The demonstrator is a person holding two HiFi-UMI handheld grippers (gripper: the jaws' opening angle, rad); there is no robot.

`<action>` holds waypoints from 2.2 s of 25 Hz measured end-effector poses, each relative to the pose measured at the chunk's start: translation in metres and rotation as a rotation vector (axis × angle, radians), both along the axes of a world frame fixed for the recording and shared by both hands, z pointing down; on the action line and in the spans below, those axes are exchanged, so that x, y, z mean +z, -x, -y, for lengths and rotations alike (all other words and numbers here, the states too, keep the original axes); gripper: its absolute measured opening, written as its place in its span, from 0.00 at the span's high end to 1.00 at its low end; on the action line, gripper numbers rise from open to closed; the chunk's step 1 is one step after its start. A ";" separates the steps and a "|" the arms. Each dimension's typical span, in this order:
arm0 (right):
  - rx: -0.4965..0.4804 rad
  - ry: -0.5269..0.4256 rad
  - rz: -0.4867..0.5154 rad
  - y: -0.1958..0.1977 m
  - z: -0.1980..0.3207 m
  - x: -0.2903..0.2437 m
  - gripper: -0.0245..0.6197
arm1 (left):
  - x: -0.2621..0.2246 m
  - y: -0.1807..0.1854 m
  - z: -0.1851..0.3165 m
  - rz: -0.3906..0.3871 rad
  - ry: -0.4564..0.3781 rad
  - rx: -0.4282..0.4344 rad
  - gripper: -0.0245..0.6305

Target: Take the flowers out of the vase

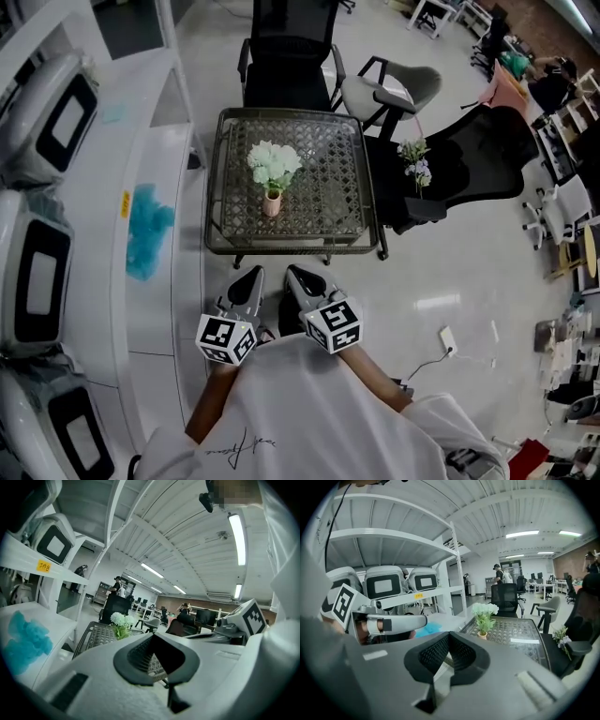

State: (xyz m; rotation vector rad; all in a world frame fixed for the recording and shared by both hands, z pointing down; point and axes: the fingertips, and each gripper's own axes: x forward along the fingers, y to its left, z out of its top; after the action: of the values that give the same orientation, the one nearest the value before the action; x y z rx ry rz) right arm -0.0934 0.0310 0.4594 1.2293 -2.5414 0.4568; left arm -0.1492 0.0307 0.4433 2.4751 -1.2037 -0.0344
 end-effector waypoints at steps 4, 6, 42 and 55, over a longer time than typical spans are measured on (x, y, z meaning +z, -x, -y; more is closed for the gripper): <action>0.010 -0.008 0.008 -0.016 0.035 -0.002 0.95 | 0.001 -0.014 0.036 -0.013 -0.008 -0.003 0.97; 0.008 -0.010 0.013 -0.022 0.049 -0.003 0.95 | 0.004 -0.020 0.050 0.007 -0.003 -0.001 0.97; -0.217 -0.046 0.084 -0.084 0.186 -0.004 0.95 | 0.081 -0.055 0.185 0.178 0.124 -0.244 0.64; -0.161 -0.043 0.106 -0.100 0.192 -0.002 0.95 | 0.112 -0.050 0.199 0.206 0.177 -0.243 0.52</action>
State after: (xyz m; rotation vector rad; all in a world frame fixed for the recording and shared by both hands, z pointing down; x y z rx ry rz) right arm 0.0066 -0.1615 0.4576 1.0292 -2.7261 0.4437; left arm -0.0992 -0.1682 0.5552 2.2105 -1.5176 0.2557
